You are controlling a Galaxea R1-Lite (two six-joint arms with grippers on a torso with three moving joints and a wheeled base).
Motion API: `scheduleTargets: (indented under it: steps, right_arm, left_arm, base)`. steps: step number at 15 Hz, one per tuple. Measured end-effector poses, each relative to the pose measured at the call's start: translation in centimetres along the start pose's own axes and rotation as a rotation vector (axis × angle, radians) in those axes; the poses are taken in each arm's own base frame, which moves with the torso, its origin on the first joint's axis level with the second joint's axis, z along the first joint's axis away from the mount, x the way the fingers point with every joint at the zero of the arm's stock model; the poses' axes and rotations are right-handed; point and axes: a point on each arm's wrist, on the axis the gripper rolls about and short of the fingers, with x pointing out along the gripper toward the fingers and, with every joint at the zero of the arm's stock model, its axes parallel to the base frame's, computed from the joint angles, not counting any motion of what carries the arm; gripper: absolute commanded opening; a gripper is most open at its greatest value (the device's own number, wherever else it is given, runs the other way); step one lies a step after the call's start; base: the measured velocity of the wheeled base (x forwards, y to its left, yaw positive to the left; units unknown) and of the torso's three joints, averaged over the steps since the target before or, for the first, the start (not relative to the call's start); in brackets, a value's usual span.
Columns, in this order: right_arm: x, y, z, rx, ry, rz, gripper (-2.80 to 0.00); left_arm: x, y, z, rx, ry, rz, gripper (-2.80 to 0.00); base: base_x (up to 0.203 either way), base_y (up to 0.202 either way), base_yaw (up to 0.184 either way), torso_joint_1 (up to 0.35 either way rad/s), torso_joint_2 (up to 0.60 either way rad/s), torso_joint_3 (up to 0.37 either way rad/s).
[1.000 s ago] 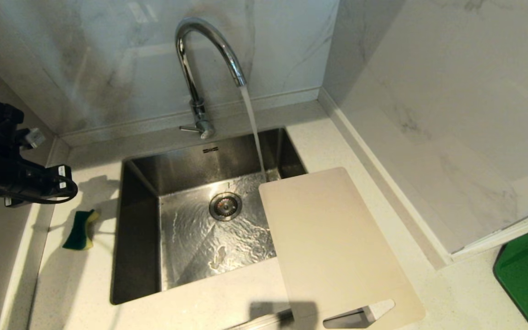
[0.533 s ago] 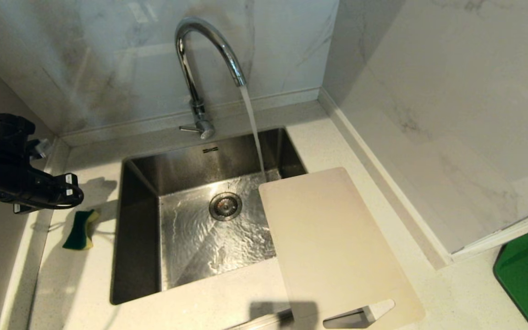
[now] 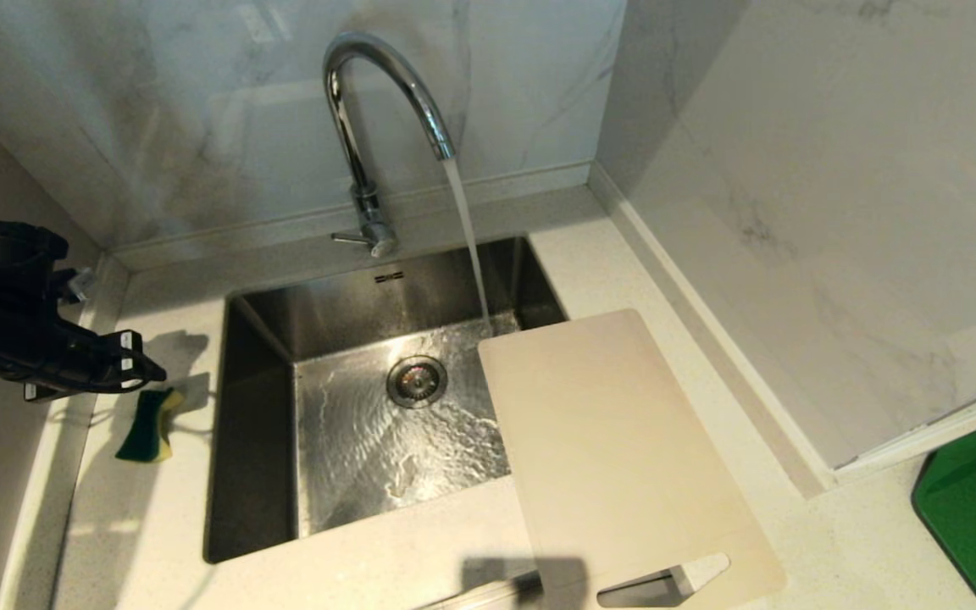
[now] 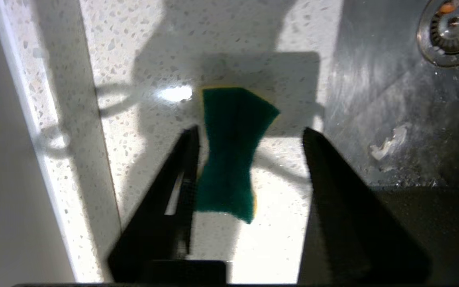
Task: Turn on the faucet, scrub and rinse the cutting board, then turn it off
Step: Pick up the cleaning cloth
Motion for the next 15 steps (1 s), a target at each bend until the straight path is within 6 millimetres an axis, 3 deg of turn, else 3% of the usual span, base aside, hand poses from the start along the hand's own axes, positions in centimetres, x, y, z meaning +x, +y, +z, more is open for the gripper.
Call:
scheduleTargets:
  steps: [6,15]
  right_arm:
    - [0.0,0.0,0.0,0.000,0.000,0.000,-2.80]
    - [0.0,0.0,0.0,0.000,0.000,0.000,-2.80]
  left_arm:
    - [2.2,2.0,-0.2,-0.004,0.050,0.029,0.00]
    - [3.4,2.2,-0.6,-0.022,0.095,-0.037,0.00]
  base:
    - [0.000,0.000,0.000,0.000,0.00,0.000]
    - [0.000,0.000,0.000,0.000,0.00,0.000]
